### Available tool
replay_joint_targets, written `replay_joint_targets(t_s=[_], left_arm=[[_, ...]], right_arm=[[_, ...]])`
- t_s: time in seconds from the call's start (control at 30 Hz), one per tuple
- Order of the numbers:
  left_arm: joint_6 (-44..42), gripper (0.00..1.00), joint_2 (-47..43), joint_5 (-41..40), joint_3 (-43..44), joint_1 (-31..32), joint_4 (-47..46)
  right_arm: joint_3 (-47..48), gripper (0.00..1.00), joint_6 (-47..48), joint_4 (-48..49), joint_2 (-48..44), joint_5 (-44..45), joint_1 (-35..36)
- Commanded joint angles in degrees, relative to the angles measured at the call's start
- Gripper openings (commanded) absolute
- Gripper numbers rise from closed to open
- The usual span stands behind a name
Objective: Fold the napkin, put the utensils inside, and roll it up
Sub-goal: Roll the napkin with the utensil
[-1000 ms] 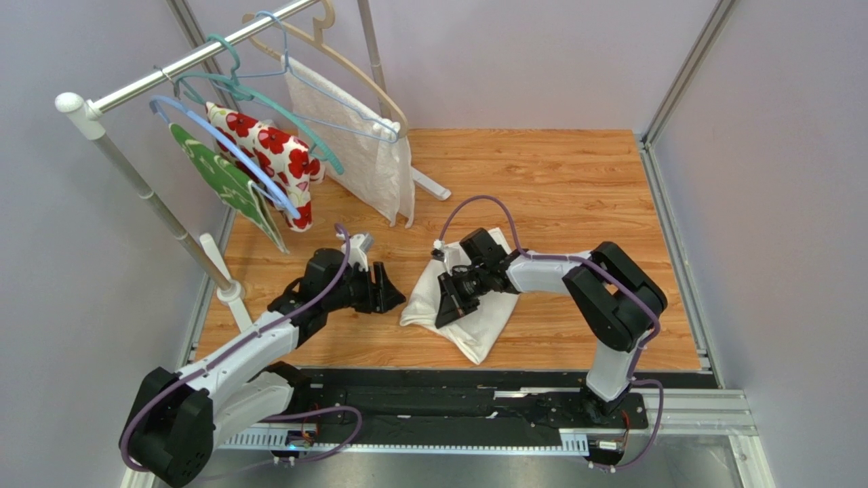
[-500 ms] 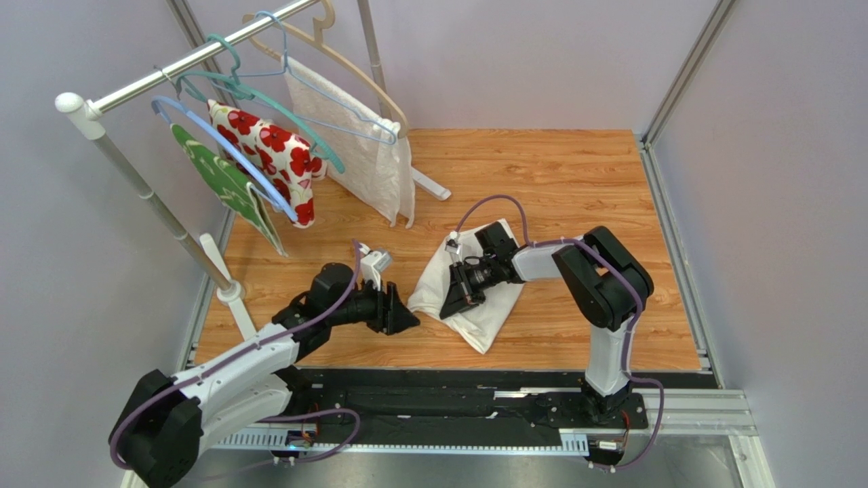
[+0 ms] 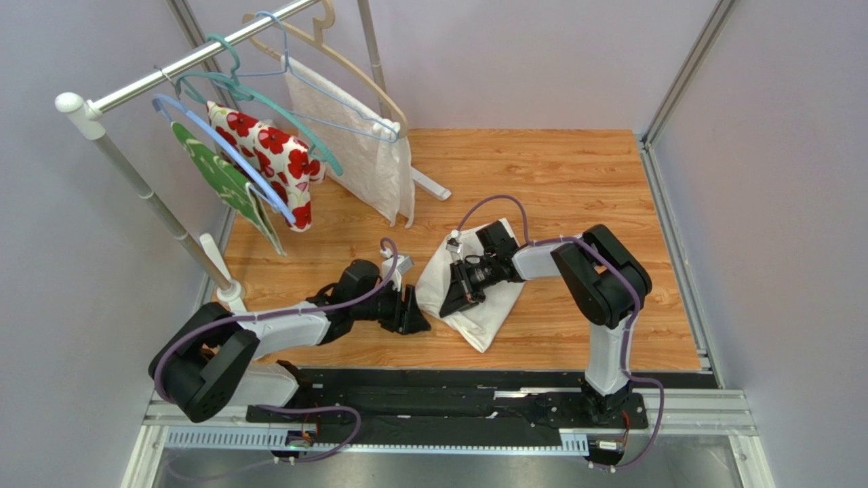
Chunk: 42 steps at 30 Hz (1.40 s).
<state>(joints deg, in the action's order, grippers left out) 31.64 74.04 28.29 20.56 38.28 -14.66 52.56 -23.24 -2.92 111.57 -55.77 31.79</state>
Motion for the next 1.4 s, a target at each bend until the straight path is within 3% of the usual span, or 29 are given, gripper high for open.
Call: replay_joint_targets(t_s=[0.0,0.63,0.87,1.0,1.13,1.17,1.37], left_arm=[[-1.0,0.55,1.0,-3.2,3.5,0.2,-8.5],[0.3,0.48,9.9,-7.5,4.9,0.2,-17.9],[-0.3,0.45,13.0,-8.4,5.4,0.3,-18.5],[-0.4,0.43,14.0,-9.8,6.7,0.2,-13.9],[-1.1,0.41,14.6,-11.9,7.9,0.3,-9.0],[-1.3,0.41,14.8,-12.5,8.3,0.2,-7.3],[-1.1,0.4,18.5,-12.0,12.2,0.2,-3.1]], right_arm=[[-0.6,0.0,0.8,0.4,2.5,7.7,-0.6],[-1.6,0.0,0.9,1.2,3.9,8.8,-0.6],[-1.9,0.0,1.1,1.2,3.9,8.9,-0.6],[-2.2,0.01,1.2,1.2,2.3,9.1,-0.6],[-2.3,0.17,1.6,0.0,-1.5,9.6,-0.7],[-2.2,0.26,2.0,-0.2,-2.3,9.6,-0.5],[-1.5,0.43,4.0,-5.0,-7.4,11.7,-0.4]])
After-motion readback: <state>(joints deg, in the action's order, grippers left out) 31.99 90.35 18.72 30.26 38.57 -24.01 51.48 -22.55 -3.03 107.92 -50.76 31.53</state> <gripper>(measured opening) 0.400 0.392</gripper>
